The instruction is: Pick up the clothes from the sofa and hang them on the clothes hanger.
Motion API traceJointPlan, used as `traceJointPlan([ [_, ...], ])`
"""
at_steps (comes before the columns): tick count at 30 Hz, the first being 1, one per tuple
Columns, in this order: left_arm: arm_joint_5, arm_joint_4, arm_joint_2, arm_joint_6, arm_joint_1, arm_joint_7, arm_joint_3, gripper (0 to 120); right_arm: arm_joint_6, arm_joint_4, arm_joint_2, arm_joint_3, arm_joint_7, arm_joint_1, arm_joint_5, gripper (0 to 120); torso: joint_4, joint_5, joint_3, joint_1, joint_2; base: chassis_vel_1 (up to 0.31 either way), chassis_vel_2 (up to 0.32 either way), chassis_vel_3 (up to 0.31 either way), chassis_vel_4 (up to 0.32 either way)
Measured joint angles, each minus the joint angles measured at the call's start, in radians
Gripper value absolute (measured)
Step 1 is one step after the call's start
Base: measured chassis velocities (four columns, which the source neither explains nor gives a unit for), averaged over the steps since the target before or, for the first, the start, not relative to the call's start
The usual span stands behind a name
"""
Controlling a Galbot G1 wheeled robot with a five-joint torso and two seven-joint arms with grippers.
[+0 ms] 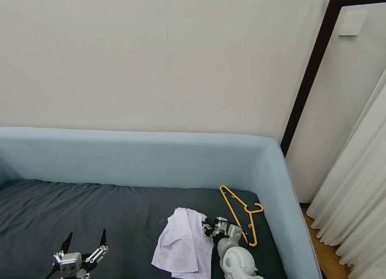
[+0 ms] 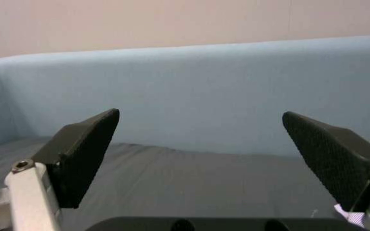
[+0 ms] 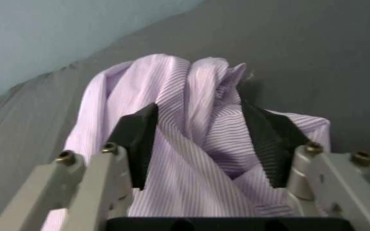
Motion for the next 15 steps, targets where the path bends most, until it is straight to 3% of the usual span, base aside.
traceJointPlan([
  [4,-0.002,0.005,0.001,0.001,-0.007,0.0,-0.001,100,0.013,0.0,0.0,-0.009,-0.023,-0.005,0.001,74,0.0,0.0,0.0,0.0,0.0,0.0,0.0,0.0,0.0],
  [7,-0.002,0.006,0.001,0.002,-0.009,0.0,-0.001,100,0.013,0.0,-0.002,-0.011,-0.027,-0.008,0.001,77,0.0,0.0,0.0,0.0,0.0,0.0,0.0,0.0,0.0],
  [9,-0.002,0.007,0.0,0.003,-0.01,0.0,0.0,100,0.015,0.0,-0.005,-0.013,-0.037,-0.013,0.001,68,0.0,0.0,0.0,0.0,0.0,0.0,0.0,0.0,0.0],
  [15,-0.001,0.007,0.001,0.003,-0.01,-0.001,-0.002,100,0.022,-0.003,-0.007,-0.016,-0.06,-0.02,-0.022,67,0.0,0.0,0.0,0.0,0.0,0.0,0.0,0.0,0.0],
])
